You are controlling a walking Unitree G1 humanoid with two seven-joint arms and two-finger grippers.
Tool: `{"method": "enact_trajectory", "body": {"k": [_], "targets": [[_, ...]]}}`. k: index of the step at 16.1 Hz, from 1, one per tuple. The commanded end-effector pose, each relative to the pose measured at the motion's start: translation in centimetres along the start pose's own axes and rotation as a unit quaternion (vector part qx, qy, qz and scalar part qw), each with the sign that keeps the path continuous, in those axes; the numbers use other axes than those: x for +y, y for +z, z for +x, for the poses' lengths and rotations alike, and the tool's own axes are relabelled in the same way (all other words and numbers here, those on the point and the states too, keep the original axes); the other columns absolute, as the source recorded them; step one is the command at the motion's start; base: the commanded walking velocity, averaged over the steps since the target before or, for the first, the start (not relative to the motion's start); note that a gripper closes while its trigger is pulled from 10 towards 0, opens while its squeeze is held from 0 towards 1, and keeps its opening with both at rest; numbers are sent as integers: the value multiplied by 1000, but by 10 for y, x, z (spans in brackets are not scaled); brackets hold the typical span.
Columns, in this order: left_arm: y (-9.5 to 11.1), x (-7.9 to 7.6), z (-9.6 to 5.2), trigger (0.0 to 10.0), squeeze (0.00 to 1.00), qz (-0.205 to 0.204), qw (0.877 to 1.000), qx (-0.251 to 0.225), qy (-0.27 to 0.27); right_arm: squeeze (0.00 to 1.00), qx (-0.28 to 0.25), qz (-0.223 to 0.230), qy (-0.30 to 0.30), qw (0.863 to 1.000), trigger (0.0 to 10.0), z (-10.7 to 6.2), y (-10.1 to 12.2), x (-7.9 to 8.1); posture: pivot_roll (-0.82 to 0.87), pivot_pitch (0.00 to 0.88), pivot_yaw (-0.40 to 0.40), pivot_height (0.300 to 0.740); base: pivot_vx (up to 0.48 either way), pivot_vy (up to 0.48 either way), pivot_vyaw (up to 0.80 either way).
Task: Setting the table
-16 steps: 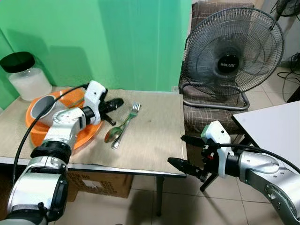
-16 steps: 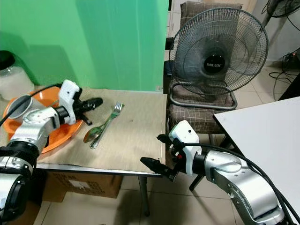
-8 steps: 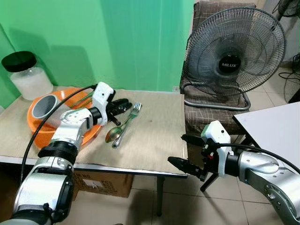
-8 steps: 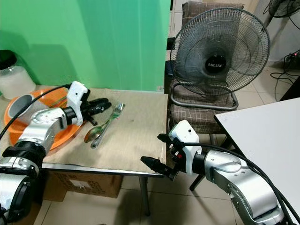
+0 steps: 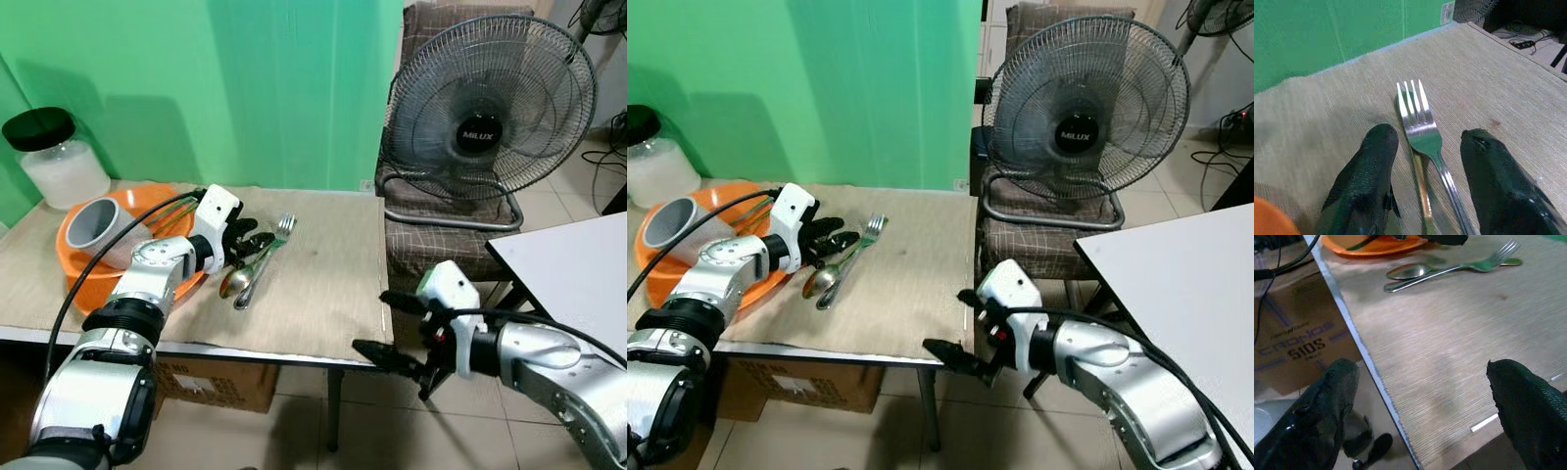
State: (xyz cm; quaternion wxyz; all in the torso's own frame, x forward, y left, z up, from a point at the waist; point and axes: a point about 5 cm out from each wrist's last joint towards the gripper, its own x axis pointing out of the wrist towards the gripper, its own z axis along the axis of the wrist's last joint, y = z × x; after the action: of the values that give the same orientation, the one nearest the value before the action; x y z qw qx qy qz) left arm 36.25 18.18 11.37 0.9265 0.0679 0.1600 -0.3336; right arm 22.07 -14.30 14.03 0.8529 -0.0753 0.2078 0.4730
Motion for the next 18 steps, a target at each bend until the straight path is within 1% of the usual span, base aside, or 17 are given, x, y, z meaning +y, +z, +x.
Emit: {"method": "enact_trajectory", "body": {"k": [1, 3, 4, 5, 6, 7, 8, 9, 10, 11, 12, 13, 15, 18], "targets": [[4, -2, 4, 10000, 1000, -3, 1000, 2, -6, 0, -10, -22, 7, 1000, 10000, -1, 8, 5, -192, 0, 52, 740, 0, 0, 0], [2, -6, 7, 10000, 1000, -4, 1000, 11, -15, 0, -14, -27, 7, 1000, 10000, 0, 9, 6, -201, 0, 58, 740, 0, 0, 0], [-5, -6, 9, 10000, 1000, 3, 999, 42, 6, 0, -21, -39, 2, 999, 10000, 2, 12, 5, -205, 0, 65, 740, 0, 0, 0], [-7, -5, 9, 10000, 1000, 6, 999, 52, 11, 0, -23, -42, 0, 999, 10000, 3, 13, 5, -206, 0, 67, 740, 0, 0, 0], [-13, -4, 8, 10000, 251, 17, 996, 81, 28, 0, -29, -48, -4, 998, 10000, 5, 14, 6, -207, 0, 69, 740, 0, 0, 0], [-14, -3, 8, 10000, 0, 22, 995, 89, 37, 0, -30, -49, -5, 998, 10000, 6, 14, 7, -206, 0, 74, 740, 0, 0, 0], [-14, -2, 8, 10000, 0, 19, 995, 90, 39, 0, -30, -49, -5, 998, 10000, 6, 14, 8, -205, 0, 75, 740, 0, 0, 0], [-15, -4, 9, 10000, 0, 8, 995, 90, 34, 0, -31, -48, -6, 998, 10000, 7, 14, 9, -206, 0, 79, 740, 0, 0, 0], [-17, -7, 10, 10000, 0, 5, 995, 97, 22, 0, -31, -47, -6, 998, 10000, 7, 13, 10, -205, 0, 81, 740, 0, 0, 0], [-19, -9, 11, 8471, 0, 5, 995, 103, 16, 0, -32, -47, -6, 998, 10000, 8, 13, 11, -206, 0, 81, 740, 0, 0, 0], [-23, -10, 11, 0, 0, 6, 993, 113, 16, 0, -31, -48, -5, 998, 10000, 8, 12, 11, -206, 0, 83, 740, 0, 0, 0], [-25, -10, 10, 0, 0, 8, 992, 121, 16, 0, -27, -50, -2, 998, 10000, 9, 11, 12, -205, 0, 82, 740, 0, 0, 0], [-25, -9, 10, 0, 0, 9, 992, 121, 16, 0, -26, -50, -1, 998, 10000, 9, 11, 12, -204, 0, 81, 740, 0, 0, 0], [-20, -8, 10, 0, 0, 18, 995, 100, 13, 0, -23, -50, 0, 998, 10000, 9, 10, 12, -201, 0, 79, 740, 0, 0, 0]]}}
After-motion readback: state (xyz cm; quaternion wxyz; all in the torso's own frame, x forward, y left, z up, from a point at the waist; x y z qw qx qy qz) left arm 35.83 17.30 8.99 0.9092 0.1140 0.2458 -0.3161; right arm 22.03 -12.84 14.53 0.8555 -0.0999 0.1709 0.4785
